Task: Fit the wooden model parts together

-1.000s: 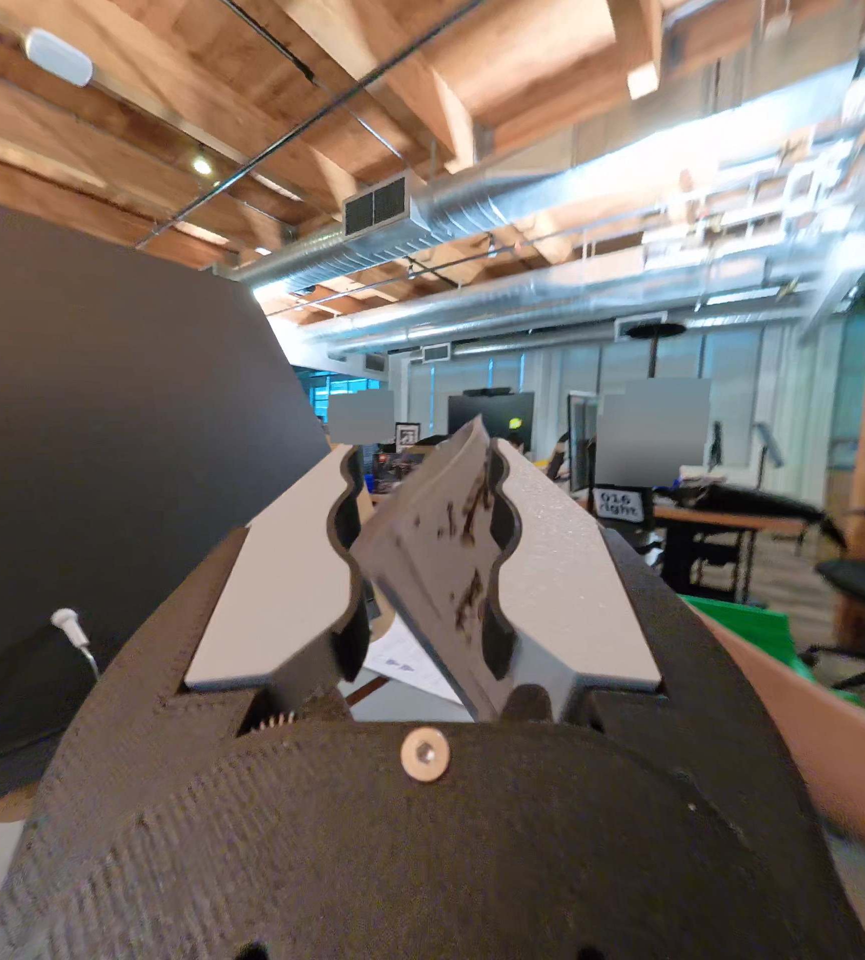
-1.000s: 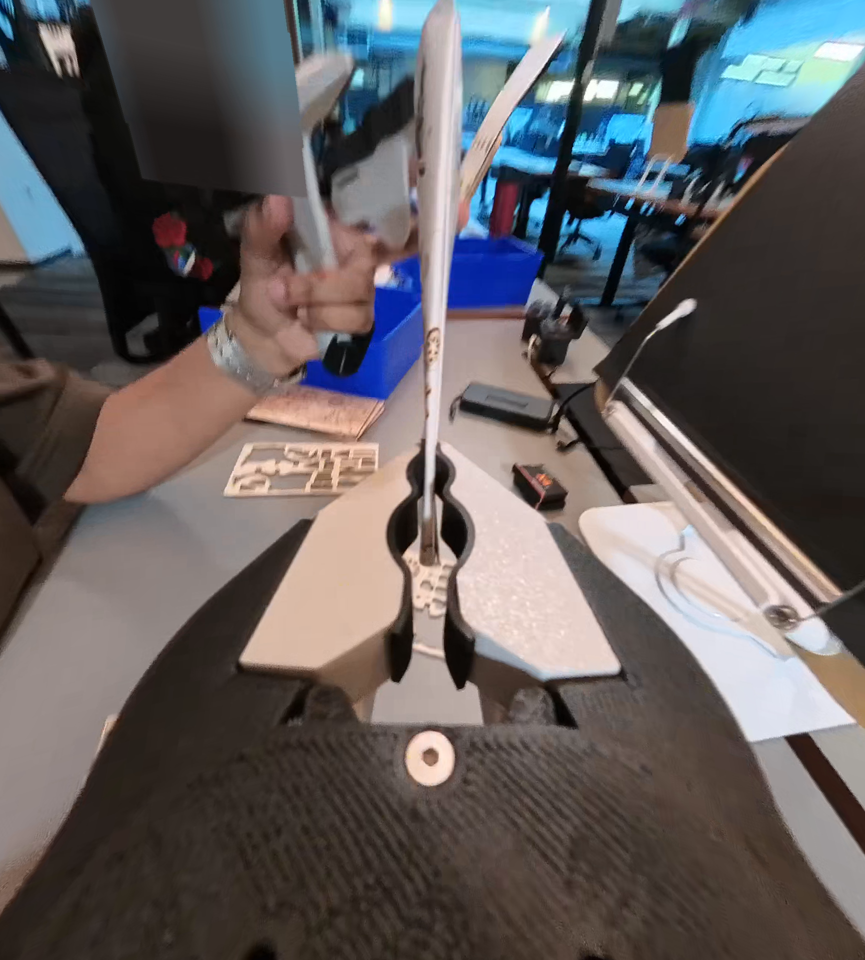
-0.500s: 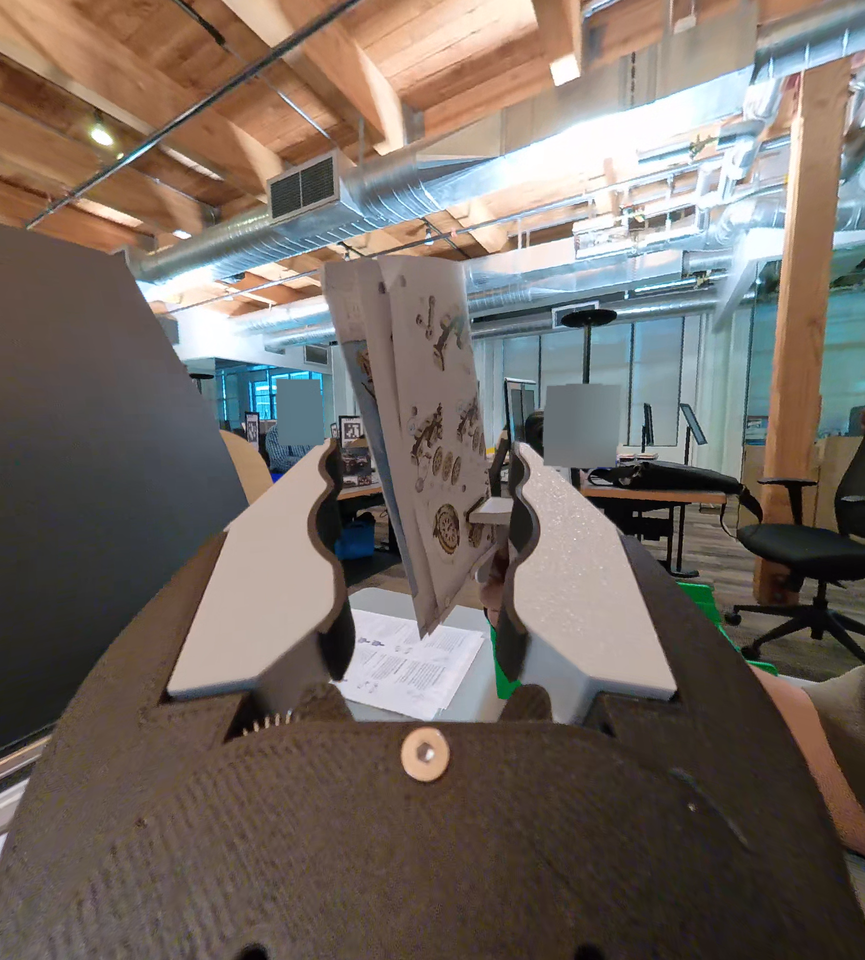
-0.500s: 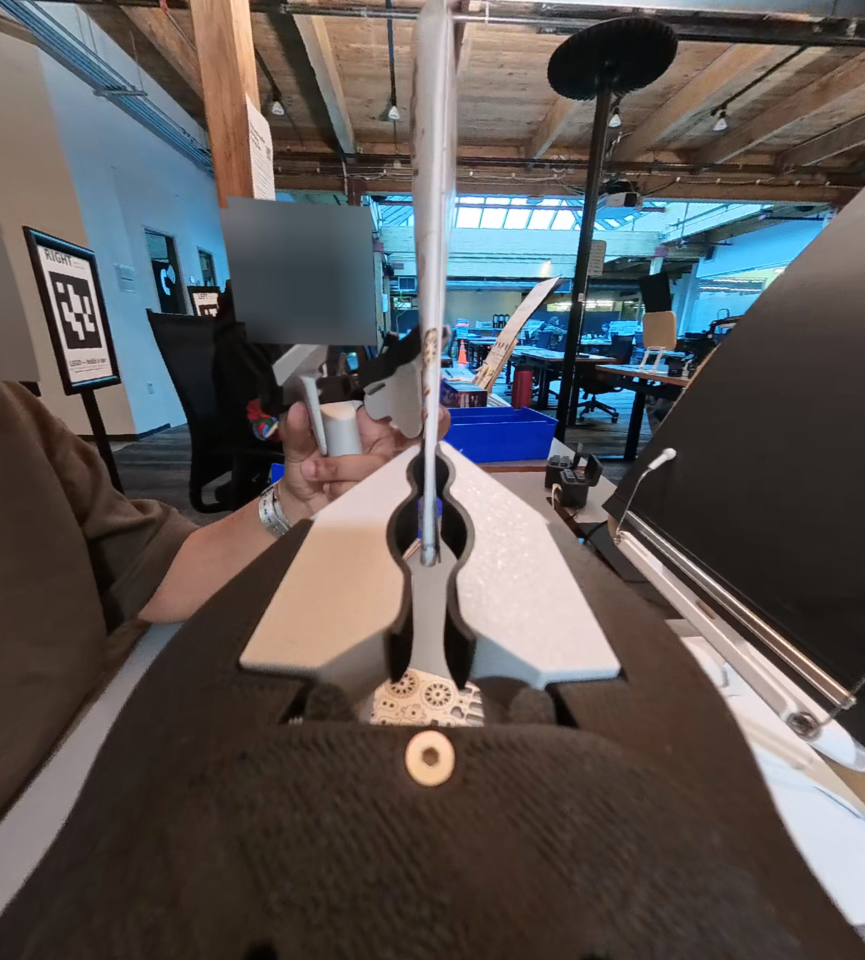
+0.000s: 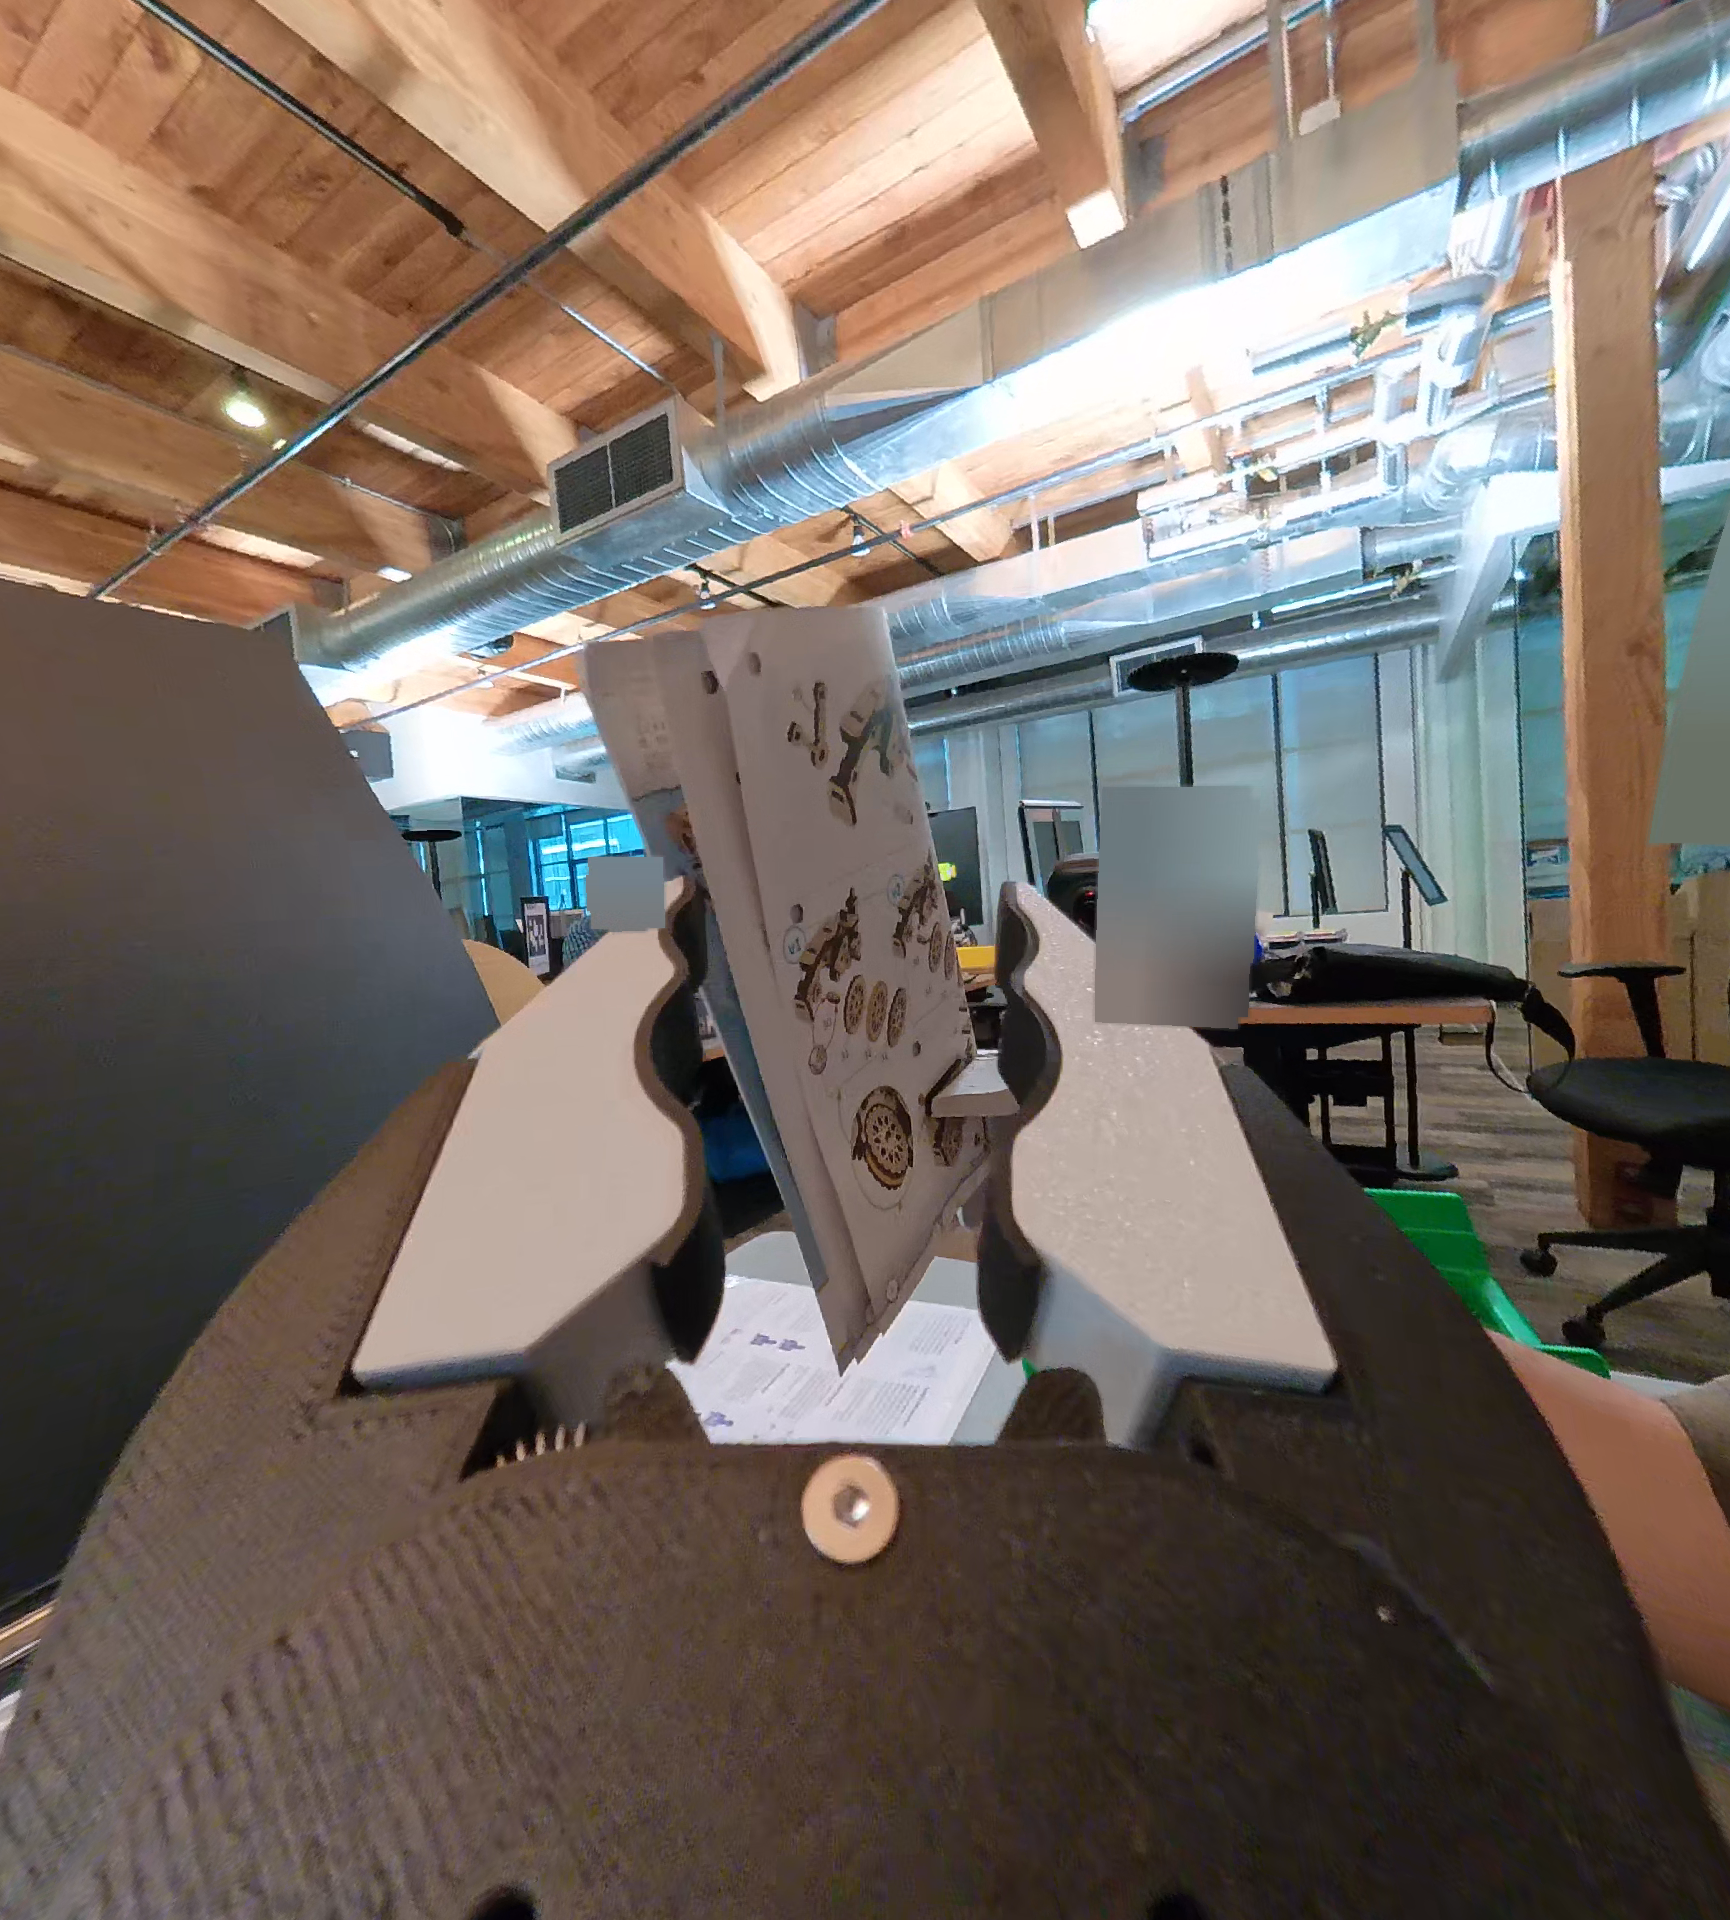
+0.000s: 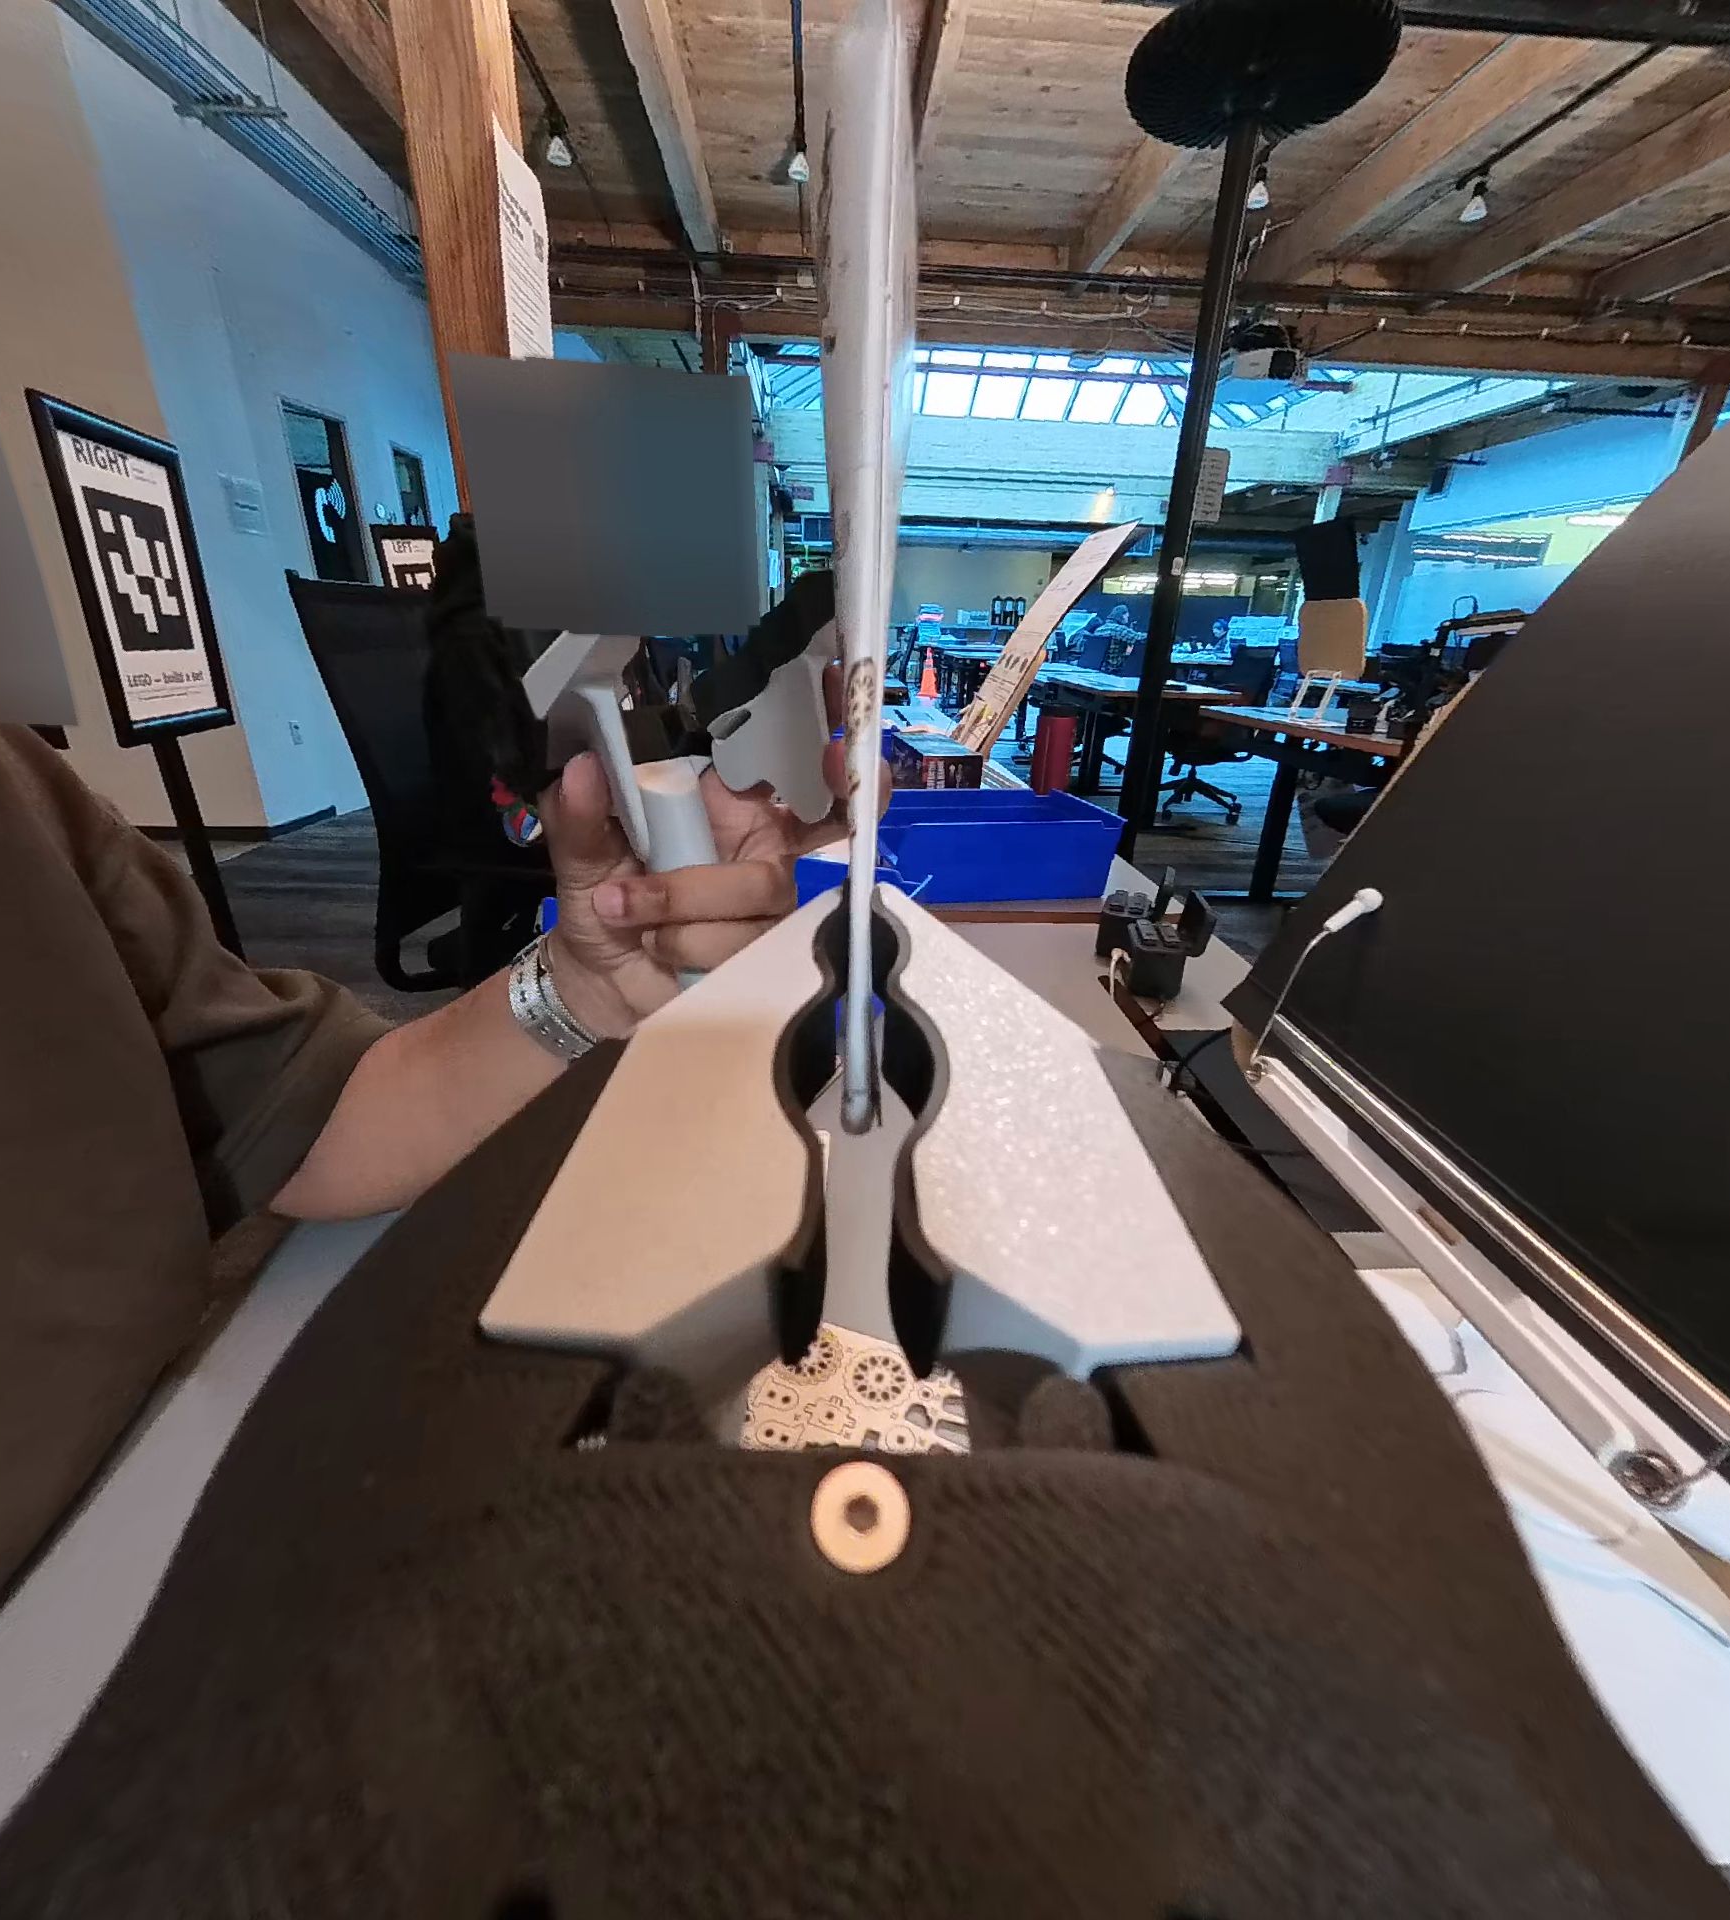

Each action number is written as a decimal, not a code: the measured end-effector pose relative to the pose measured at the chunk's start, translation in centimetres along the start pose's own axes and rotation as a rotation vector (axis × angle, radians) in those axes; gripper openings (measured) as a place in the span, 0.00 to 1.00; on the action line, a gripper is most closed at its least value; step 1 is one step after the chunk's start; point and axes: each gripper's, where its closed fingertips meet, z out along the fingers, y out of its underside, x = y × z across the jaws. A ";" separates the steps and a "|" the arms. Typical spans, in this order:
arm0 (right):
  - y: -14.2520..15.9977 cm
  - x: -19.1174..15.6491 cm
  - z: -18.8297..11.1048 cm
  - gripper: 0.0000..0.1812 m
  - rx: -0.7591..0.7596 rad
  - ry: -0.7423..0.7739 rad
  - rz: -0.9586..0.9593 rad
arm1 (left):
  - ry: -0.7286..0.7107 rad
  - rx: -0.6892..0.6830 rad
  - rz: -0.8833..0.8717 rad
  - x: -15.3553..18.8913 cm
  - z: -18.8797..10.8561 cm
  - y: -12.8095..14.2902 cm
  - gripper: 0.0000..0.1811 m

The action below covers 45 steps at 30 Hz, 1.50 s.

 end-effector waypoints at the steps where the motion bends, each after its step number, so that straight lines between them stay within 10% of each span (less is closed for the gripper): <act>1: 0.0 0.0 0.1 0.00 -0.001 -0.001 0.000 | 0.002 -0.006 0.004 0.1 0.1 0.1 0.29; 34: -2.7 -1.5 -1.3 0.00 0.268 -0.270 0.286 | 0.127 -0.053 0.082 4.1 1.0 1.1 0.20; 45: -0.6 -2.5 0.4 0.00 0.113 -0.233 0.196 | 0.071 -0.085 0.074 3.7 1.5 1.2 0.27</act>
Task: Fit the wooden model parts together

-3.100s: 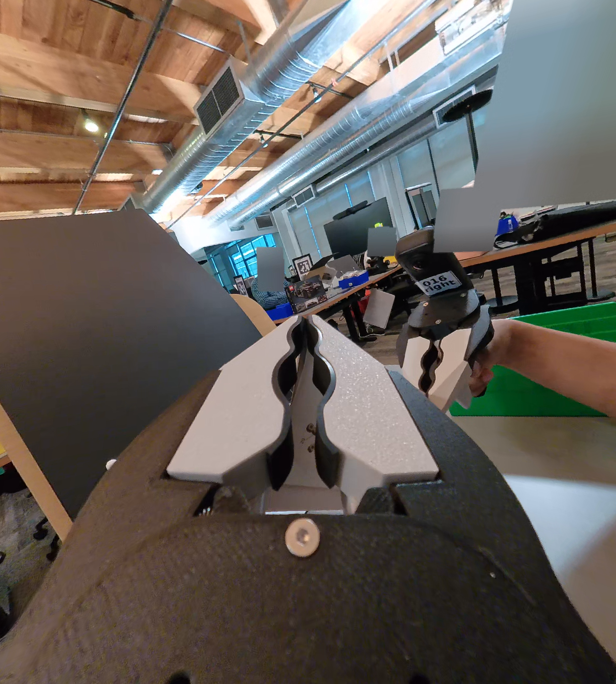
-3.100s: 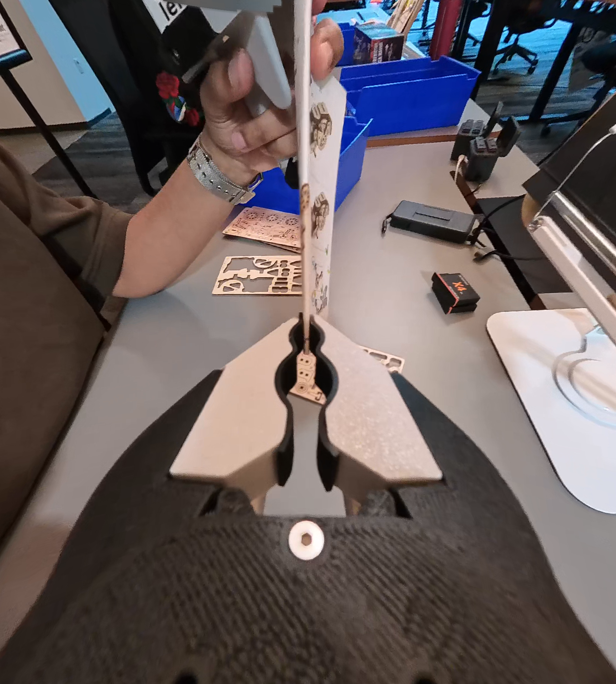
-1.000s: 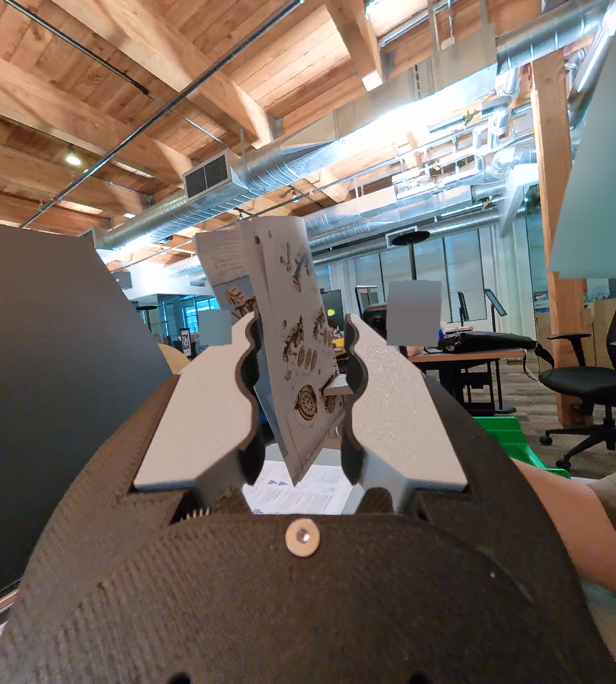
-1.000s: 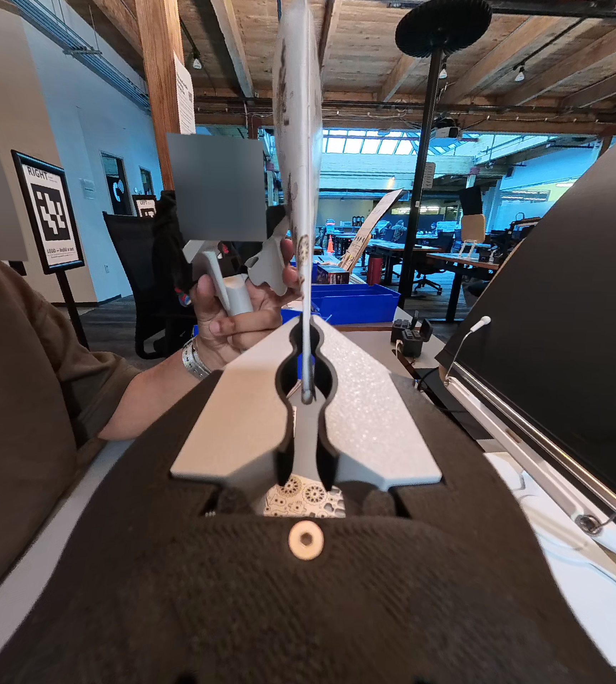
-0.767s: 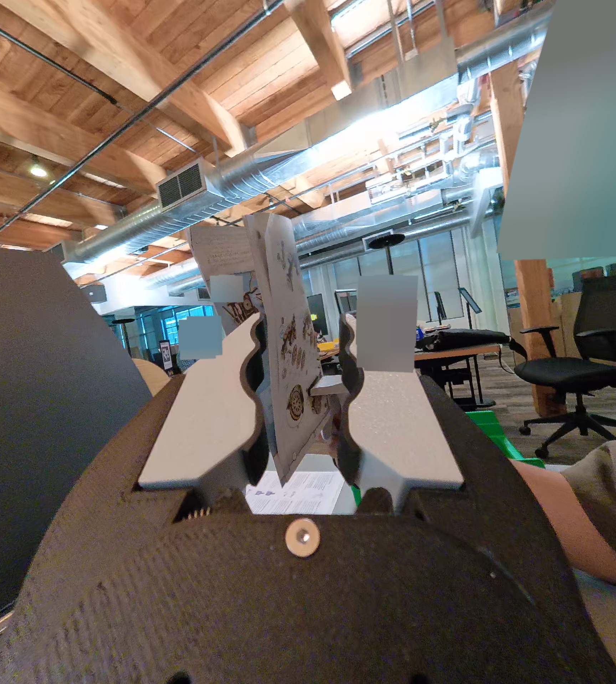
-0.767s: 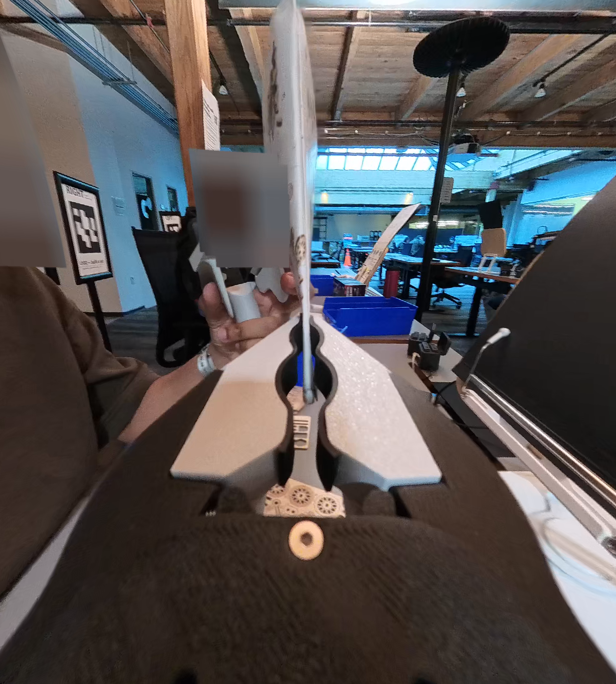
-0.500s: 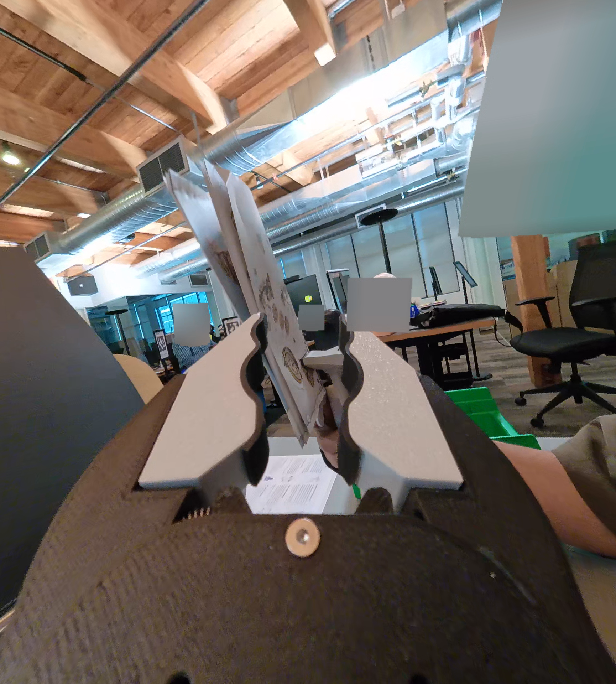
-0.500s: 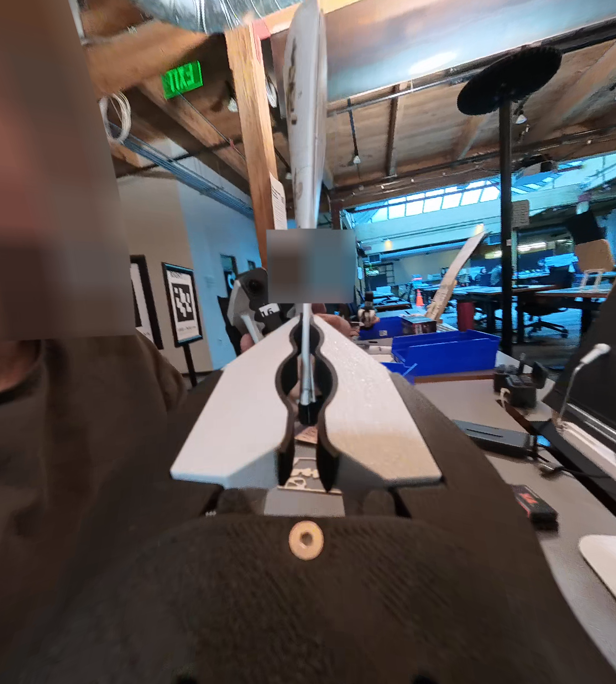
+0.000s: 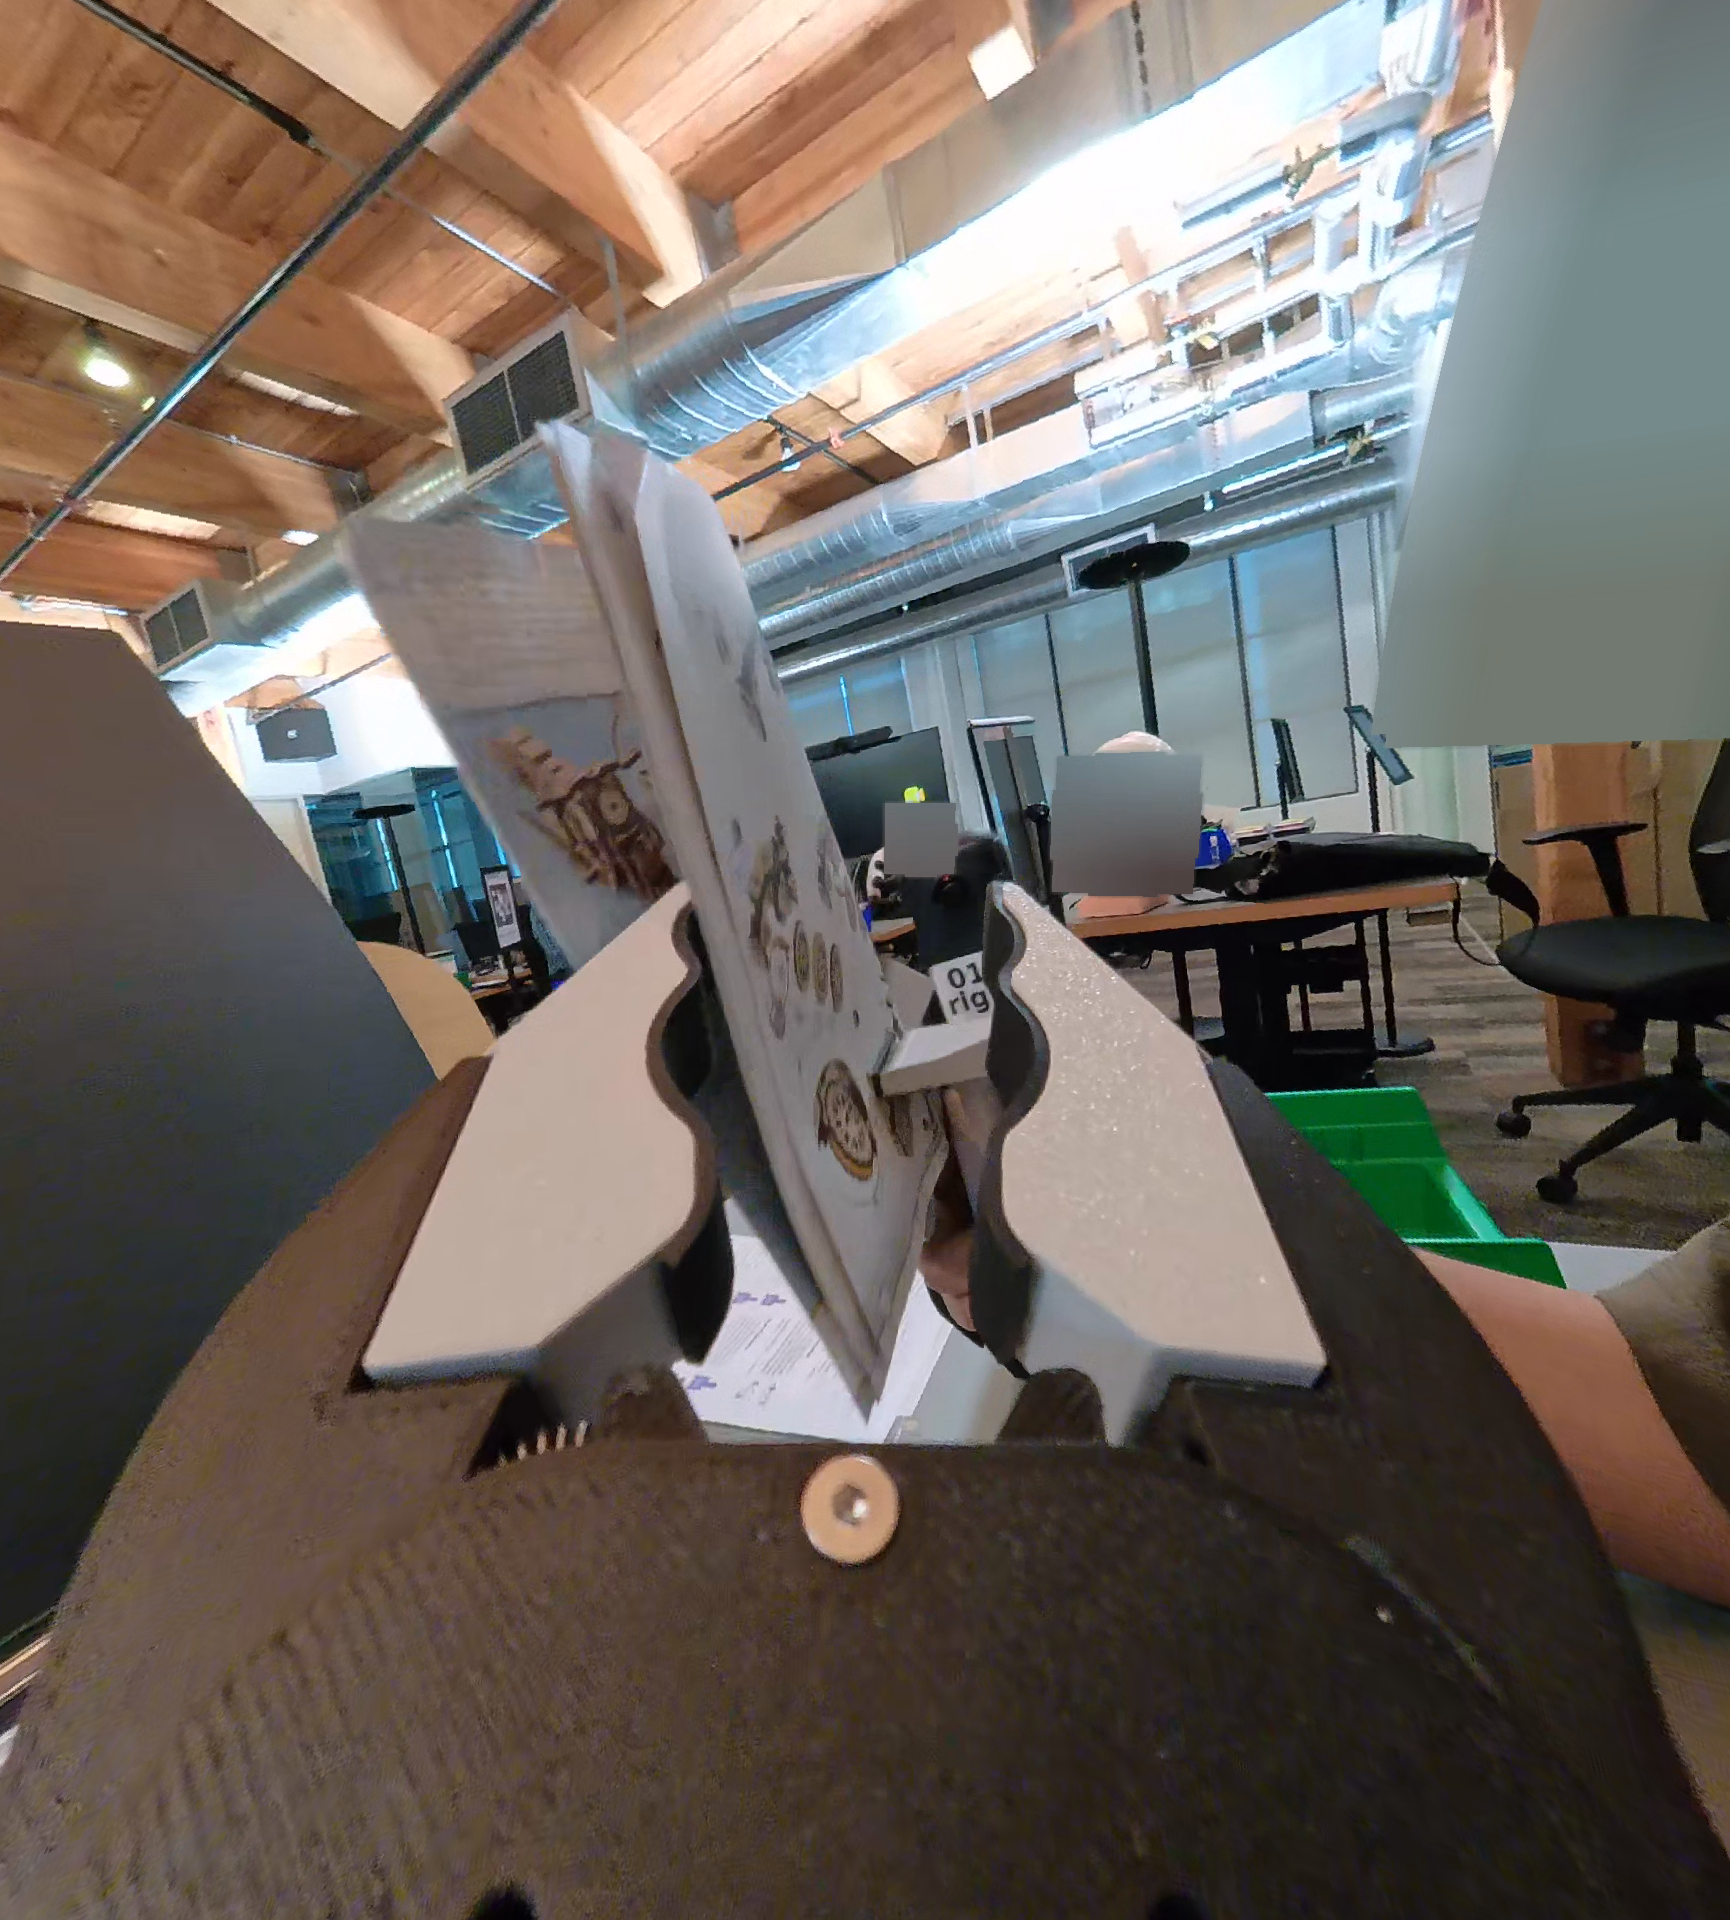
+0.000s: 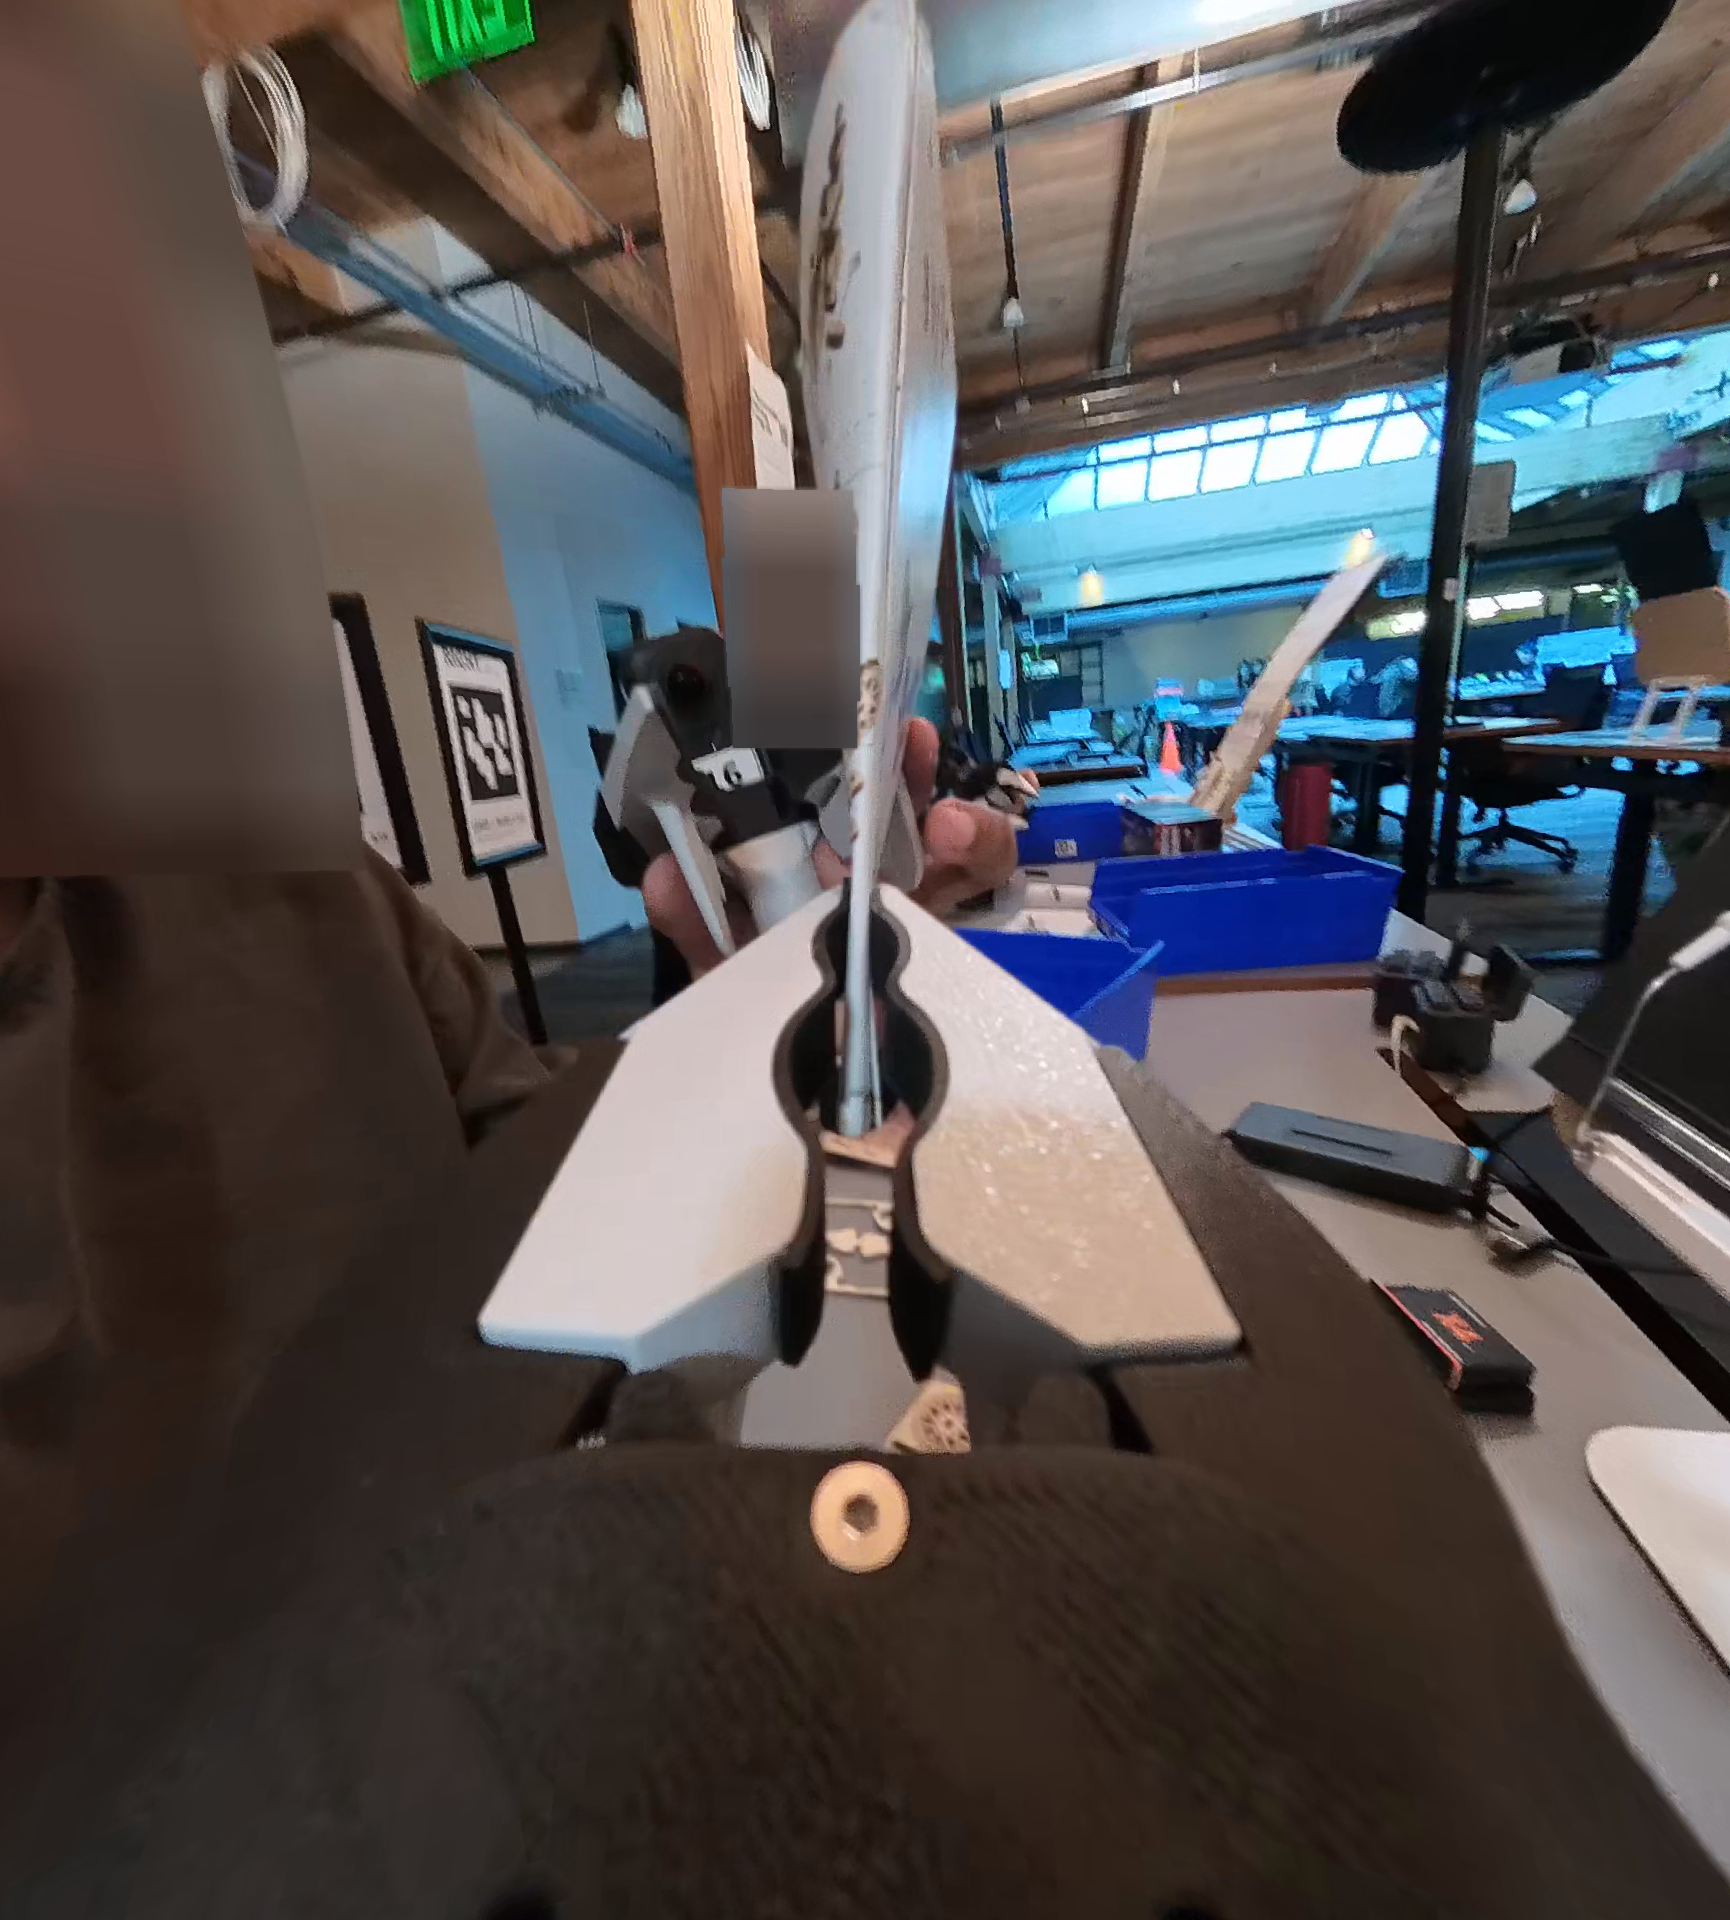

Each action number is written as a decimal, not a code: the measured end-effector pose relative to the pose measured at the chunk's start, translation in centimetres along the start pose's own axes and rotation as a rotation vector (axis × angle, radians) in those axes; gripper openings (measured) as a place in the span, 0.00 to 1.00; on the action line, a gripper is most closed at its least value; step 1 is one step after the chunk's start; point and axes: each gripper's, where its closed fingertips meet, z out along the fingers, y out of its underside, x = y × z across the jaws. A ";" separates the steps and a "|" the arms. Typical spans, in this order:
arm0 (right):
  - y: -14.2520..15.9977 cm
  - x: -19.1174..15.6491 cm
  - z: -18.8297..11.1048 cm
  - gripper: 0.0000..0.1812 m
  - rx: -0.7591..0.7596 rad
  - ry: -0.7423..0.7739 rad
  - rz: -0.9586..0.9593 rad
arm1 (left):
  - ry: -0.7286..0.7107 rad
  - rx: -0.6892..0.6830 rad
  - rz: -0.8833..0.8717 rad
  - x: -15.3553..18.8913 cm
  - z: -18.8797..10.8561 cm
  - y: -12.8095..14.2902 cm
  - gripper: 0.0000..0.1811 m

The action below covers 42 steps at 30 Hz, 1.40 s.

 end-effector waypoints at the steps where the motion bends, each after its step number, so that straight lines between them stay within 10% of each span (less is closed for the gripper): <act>1: 0.4 0.1 0.3 0.00 -0.026 0.019 -0.021 | -0.019 -0.003 -0.001 -0.3 0.0 0.1 0.27; 14: 2.5 1.5 1.2 0.09 -0.259 0.244 -0.280 | -0.192 -0.025 0.030 -3.7 -0.8 0.3 0.00; 19: 0.6 0.7 0.0 0.32 -0.116 0.140 -0.109 | -0.032 -0.040 0.137 -0.9 -0.6 0.4 0.00; 25: -5.7 1.2 -6.2 0.37 0.324 0.018 0.082 | 0.191 -0.035 0.212 2.6 -1.5 0.4 0.00; 31: -2.1 1.4 -4.8 0.43 0.085 0.063 0.027 | 0.225 -0.001 0.030 1.4 -2.2 -0.4 0.00; 35: -0.3 0.5 -3.0 0.03 -0.018 0.034 -0.055 | 0.123 -0.077 -0.193 -2.4 -2.1 1.4 0.00; 42: 1.7 10.0 -5.4 0.02 -0.086 0.547 -0.037 | -0.256 -0.240 -0.430 -11.8 -4.1 10.2 0.00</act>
